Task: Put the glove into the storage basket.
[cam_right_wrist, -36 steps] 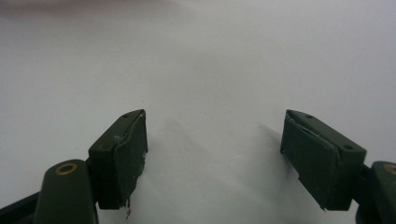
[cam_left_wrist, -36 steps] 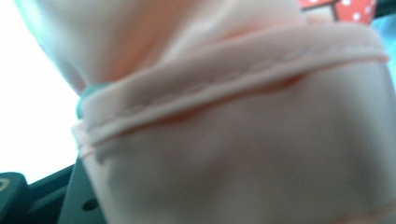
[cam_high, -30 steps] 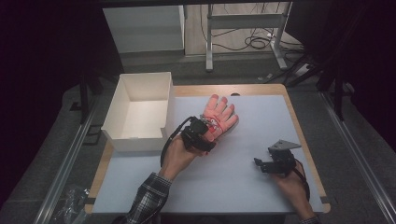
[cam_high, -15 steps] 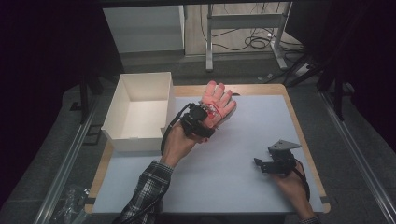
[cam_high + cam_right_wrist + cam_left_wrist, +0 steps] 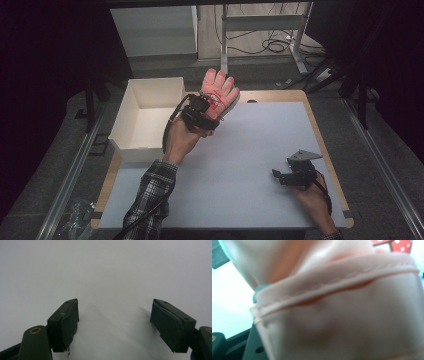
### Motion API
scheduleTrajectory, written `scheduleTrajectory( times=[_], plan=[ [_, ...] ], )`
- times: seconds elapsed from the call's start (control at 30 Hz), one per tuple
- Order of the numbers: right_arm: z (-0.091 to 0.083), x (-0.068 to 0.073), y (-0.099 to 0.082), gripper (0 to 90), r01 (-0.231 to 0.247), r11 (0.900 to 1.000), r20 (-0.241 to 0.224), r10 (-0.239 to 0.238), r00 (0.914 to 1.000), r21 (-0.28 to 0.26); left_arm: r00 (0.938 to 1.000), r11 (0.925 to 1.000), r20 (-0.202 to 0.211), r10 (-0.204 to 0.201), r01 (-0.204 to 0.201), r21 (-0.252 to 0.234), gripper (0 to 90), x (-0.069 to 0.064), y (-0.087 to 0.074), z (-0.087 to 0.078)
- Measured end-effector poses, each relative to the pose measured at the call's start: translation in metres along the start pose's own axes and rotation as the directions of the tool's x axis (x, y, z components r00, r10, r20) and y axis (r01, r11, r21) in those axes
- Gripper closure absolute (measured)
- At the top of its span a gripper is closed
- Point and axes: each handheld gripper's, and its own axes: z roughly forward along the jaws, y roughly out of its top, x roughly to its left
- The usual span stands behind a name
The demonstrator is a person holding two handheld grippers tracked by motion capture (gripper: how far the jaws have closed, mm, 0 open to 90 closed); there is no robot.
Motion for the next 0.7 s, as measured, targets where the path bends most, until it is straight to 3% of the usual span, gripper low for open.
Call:
scheduleTrajectory(
  times=[0.37,0.53,0.7],
  plan=[
    [0.000,0.000,0.000,23.1,0.000,1.0000,0.000,0.000,1.0000,0.000,0.9947,0.9964,-0.064,-0.081,0.080,-0.028,39.4,0.033,-0.001,-0.025],
    [0.000,0.000,0.000,23.1,0.002,1.0000,0.001,-0.002,1.0000,-0.001,0.9867,0.9920,-0.105,-0.125,0.122,-0.034,39.2,0.051,-0.006,-0.035],
    [0.000,0.000,0.000,23.1,0.002,1.0000,0.001,-0.002,1.0000,-0.001,0.9741,0.9844,-0.143,-0.175,0.170,-0.046,38.9,0.071,-0.018,-0.043]
  ],
)
